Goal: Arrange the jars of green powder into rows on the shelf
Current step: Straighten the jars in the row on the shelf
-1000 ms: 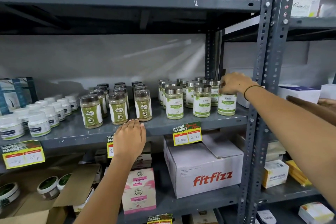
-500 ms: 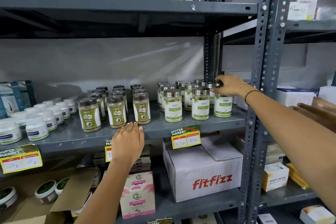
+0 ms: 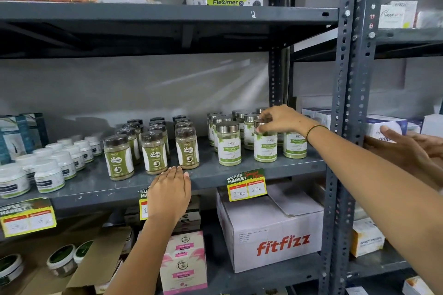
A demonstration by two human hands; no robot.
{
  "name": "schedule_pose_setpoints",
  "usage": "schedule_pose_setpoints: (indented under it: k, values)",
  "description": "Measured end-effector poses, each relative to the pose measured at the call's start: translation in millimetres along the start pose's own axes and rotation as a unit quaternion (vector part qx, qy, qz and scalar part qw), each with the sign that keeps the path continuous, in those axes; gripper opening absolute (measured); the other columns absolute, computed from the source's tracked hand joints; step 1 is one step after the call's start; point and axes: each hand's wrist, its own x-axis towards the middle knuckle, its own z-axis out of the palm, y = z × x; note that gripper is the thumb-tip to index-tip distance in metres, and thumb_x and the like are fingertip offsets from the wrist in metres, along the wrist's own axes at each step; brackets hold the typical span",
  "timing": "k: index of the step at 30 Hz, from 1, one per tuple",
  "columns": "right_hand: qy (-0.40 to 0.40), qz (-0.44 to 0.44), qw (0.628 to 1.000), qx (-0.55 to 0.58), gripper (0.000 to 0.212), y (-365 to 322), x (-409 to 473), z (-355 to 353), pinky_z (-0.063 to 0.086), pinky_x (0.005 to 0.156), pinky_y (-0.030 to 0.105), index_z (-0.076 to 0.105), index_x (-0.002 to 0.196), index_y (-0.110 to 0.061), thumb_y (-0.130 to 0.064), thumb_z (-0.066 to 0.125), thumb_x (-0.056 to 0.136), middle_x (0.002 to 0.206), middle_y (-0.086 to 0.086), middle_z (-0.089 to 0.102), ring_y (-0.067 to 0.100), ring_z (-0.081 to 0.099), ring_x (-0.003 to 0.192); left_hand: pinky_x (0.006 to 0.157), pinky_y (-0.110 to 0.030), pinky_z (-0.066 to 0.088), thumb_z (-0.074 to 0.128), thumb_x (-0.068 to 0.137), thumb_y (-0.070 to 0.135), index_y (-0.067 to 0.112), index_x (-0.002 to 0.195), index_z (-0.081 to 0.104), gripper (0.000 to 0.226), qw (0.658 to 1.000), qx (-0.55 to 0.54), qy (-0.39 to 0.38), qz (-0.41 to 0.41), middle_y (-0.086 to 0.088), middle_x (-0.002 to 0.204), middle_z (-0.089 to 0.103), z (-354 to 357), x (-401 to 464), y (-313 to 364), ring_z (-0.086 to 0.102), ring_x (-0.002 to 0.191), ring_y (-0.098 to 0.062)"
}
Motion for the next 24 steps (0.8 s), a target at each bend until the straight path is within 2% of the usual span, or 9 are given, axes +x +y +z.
schedule_pose_setpoints:
  k: [5,11,14,17,19,22,24]
  values:
    - [0.028,-0.001,1.0,-0.011,0.058,-1,-1,0,0.053,0.092,0.039,0.069,0.118,-0.014,-0.056,0.071,0.078,0.114,0.005,0.071,0.023,0.065,0.103,0.096,-0.039,0.047,0.028,0.095,0.036,0.005,0.113,0.066,0.053,1.0,0.004,-0.002,0.003,-0.013,0.114,0.069,-1,0,0,0.062,0.109,-0.024]
    - [0.044,-0.003,0.999,-0.016,0.062,0,-1,4,0.055,0.09,0.041,0.07,0.114,-0.014,-0.062,0.069,0.075,0.109,0.006,0.072,0.023,0.067,0.099,0.096,-0.039,0.047,0.032,0.095,0.034,0.005,0.113,0.066,0.049,1.0,0.004,-0.001,0.001,-0.013,0.113,0.069,-1,-1,1,0.062,0.109,-0.025]
    - [0.037,-0.002,0.999,-0.03,0.072,0,0,4,0.051,0.095,0.043,0.064,0.126,-0.015,-0.068,0.065,0.076,0.118,0.007,0.069,0.025,0.064,0.106,0.095,-0.039,0.047,0.03,0.095,0.035,0.005,0.112,0.067,0.051,1.0,0.006,0.002,0.0,-0.013,0.112,0.069,-2,-1,1,0.063,0.108,-0.025]
    - [0.064,-0.014,0.996,-0.054,0.088,-7,3,5,0.033,0.112,0.053,0.053,0.14,-0.016,-0.078,0.051,0.077,0.139,0.01,0.057,0.029,0.054,0.126,0.096,-0.039,0.046,0.03,0.094,0.035,0.004,0.112,0.067,0.051,1.0,-0.001,0.007,-0.001,-0.014,0.112,0.069,-2,-1,2,0.063,0.108,-0.025]
    - [0.111,-0.042,0.992,-0.047,0.086,-20,4,6,0.024,0.116,0.056,0.052,0.141,-0.017,-0.078,0.043,0.081,0.144,0.01,0.053,0.029,0.049,0.132,0.096,-0.039,0.046,0.029,0.094,0.035,0.004,0.113,0.066,0.052,1.0,-0.007,0.008,-0.001,-0.014,0.113,0.069,-2,-1,2,0.062,0.109,-0.025]
    - [0.167,-0.107,0.979,-0.04,0.08,-52,6,10,0.029,0.114,0.054,0.054,0.14,-0.017,-0.074,0.04,0.086,0.141,0.01,0.057,0.028,0.051,0.13,0.098,-0.039,0.045,0.028,0.095,0.035,0.005,0.115,0.065,0.051,1.0,-0.007,0.008,-0.002,-0.013,0.116,0.068,-3,-1,2,0.061,0.111,-0.024]
    - [0.164,-0.139,0.976,-0.035,0.075,-79,8,16,0.029,0.114,0.053,0.053,0.141,-0.02,-0.072,0.041,0.088,0.143,0.008,0.055,0.026,0.049,0.132,0.099,-0.038,0.044,0.029,0.096,0.035,0.006,0.117,0.064,0.05,1.0,-0.008,0.008,-0.003,-0.012,0.118,0.067,-3,-1,2,0.06,0.113,-0.024]
